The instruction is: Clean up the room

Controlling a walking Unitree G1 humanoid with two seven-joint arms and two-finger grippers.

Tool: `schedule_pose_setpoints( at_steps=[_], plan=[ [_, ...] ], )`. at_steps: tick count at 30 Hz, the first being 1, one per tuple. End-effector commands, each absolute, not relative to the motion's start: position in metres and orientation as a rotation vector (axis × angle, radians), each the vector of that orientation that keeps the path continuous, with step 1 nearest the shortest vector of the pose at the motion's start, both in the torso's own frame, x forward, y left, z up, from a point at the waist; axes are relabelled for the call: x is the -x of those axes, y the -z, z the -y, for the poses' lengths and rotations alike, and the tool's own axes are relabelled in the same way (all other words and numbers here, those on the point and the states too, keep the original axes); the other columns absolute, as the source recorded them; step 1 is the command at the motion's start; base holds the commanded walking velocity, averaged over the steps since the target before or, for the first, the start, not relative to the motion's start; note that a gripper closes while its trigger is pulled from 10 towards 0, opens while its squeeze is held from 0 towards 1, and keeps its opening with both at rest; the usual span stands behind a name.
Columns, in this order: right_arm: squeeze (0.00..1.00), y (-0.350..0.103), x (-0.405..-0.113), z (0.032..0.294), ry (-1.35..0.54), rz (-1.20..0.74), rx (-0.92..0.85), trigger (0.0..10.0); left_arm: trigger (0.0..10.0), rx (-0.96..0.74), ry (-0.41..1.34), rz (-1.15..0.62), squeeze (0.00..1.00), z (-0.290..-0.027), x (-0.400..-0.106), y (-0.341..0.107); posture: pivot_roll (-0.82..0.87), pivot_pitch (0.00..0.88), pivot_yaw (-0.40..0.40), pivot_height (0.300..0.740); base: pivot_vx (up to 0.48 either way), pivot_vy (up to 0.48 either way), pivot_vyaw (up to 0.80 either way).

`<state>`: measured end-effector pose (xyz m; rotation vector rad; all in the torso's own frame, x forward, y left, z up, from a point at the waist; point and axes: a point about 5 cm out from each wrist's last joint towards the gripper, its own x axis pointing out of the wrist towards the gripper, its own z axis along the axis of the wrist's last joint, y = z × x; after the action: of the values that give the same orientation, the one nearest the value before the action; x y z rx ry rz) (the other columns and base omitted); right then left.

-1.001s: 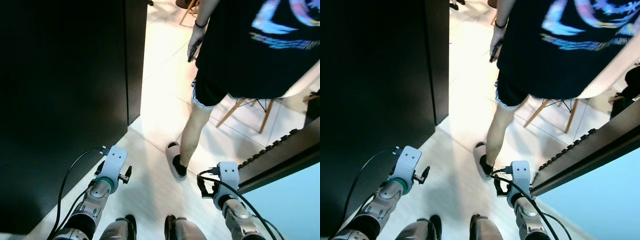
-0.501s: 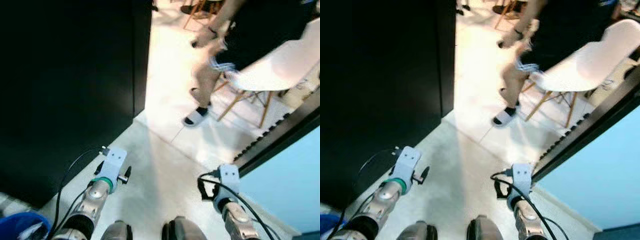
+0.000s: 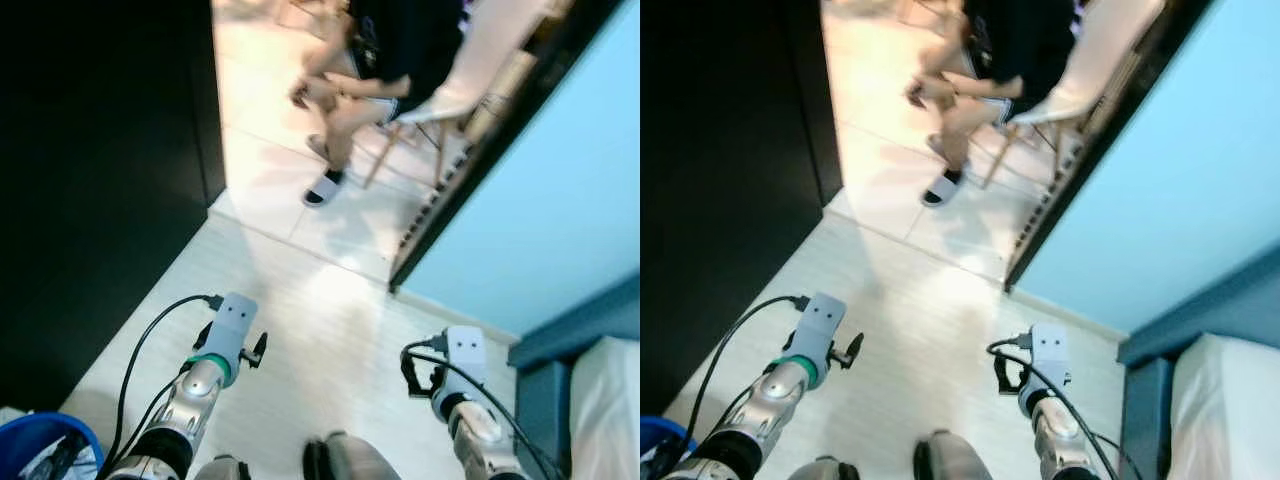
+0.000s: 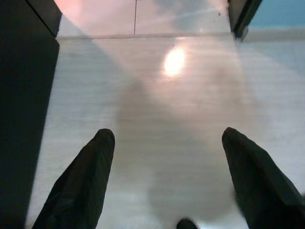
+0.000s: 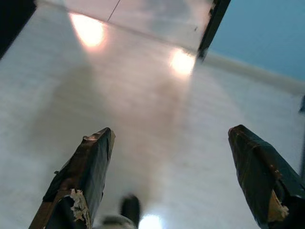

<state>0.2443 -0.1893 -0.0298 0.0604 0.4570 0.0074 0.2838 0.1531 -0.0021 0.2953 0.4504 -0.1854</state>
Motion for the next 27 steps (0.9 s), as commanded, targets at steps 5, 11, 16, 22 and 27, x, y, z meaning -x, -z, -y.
schedule_pose_setpoints(
  at_steps=[5, 11, 16, 22, 27],
  plan=[
    [0.0, 0.0334, -0.2399, 0.1943, 0.013, -0.479, -0.07, 10.0, 10.0, -0.296, 0.197, -0.478, 0.0, -0.1508, -0.2779, 0.0086, 0.01, 0.056, -0.014, 0.721, -0.316, 0.0, -0.74],
    [0.0, 0.0334, -0.2399, 0.1947, 0.013, -0.48, -0.069, 10.0, 10.0, -0.297, 0.198, -0.478, 0.0, -0.1505, -0.2781, 0.0085, 0.01, 0.056, -0.014, 0.721, -0.312, 0.0, -0.74],
    [0.0, 0.0333, -0.2404, 0.1949, 0.015, -0.48, -0.062, 10.0, 10.0, -0.297, 0.2, -0.477, 0.0, -0.1506, -0.2784, 0.0083, 0.01, 0.052, -0.013, 0.721, -0.295, 0.0, -0.76],
    [0.0, 0.0325, -0.2413, 0.1953, 0.013, -0.478, -0.052, 10.0, 10.0, -0.276, 0.196, -0.476, 0.0, -0.1499, -0.2795, 0.0075, 0.01, 0.052, -0.013, 0.721, 0.0, 0.0, -0.24],
    [0.0, 0.0299, -0.2442, 0.1953, 0.004, -0.463, -0.048, 10.0, 10.0, -0.268, 0.198, -0.45, 0.0, -0.1486, -0.2824, 0.0039, 0.01, 0.038, -0.017, 0.721, 0.075, 0.0, 0.0]
  ],
)
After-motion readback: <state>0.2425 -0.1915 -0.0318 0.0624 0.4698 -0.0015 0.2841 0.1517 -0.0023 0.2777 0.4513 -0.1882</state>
